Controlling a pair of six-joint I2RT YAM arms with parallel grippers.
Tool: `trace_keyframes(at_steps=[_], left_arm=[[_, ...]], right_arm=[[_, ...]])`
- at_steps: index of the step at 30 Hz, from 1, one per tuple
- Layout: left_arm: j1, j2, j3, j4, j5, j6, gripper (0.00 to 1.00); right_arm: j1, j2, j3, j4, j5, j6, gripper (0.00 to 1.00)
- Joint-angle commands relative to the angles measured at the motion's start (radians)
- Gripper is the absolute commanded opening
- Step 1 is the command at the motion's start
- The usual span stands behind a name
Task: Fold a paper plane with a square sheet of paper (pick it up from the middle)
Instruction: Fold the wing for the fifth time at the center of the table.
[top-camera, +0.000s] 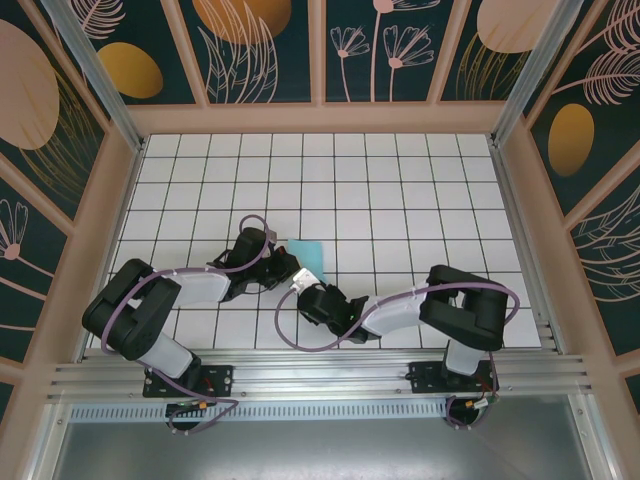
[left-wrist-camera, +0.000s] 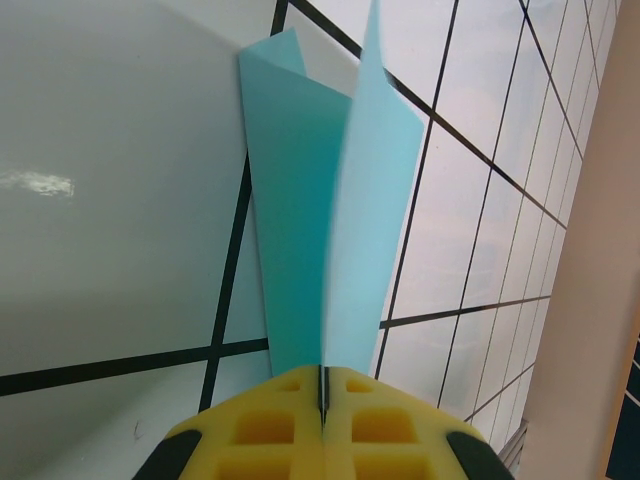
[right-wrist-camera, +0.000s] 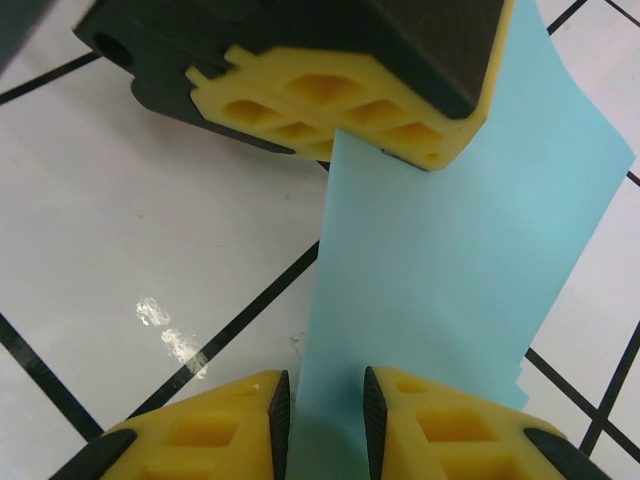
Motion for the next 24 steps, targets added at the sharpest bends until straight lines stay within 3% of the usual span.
trace_keyframes(at_steps=[1, 11, 21, 24], left_arm=[[0.008, 0.005, 0.017, -0.022, -0.001, 0.0, 0.0], [0.008, 0.002, 0.015, -0.025, 0.002, -0.001, 0.0], [0.008, -0.004, 0.018, -0.04, -0.008, 0.001, 0.01], [0.008, -0.007, 0.024, -0.048, -0.008, 0.003, 0.04]], right_arm=[[0.012, 0.025, 0.029, -0.033, 0.066, -0.019, 0.28], [0.022, 0.043, 0.043, -0.054, 0.159, -0.004, 0.26], [0.023, 0.03, 0.033, -0.057, 0.186, 0.011, 0.19], [0.022, 0.032, 0.032, -0.056, 0.188, 0.01, 0.12]])
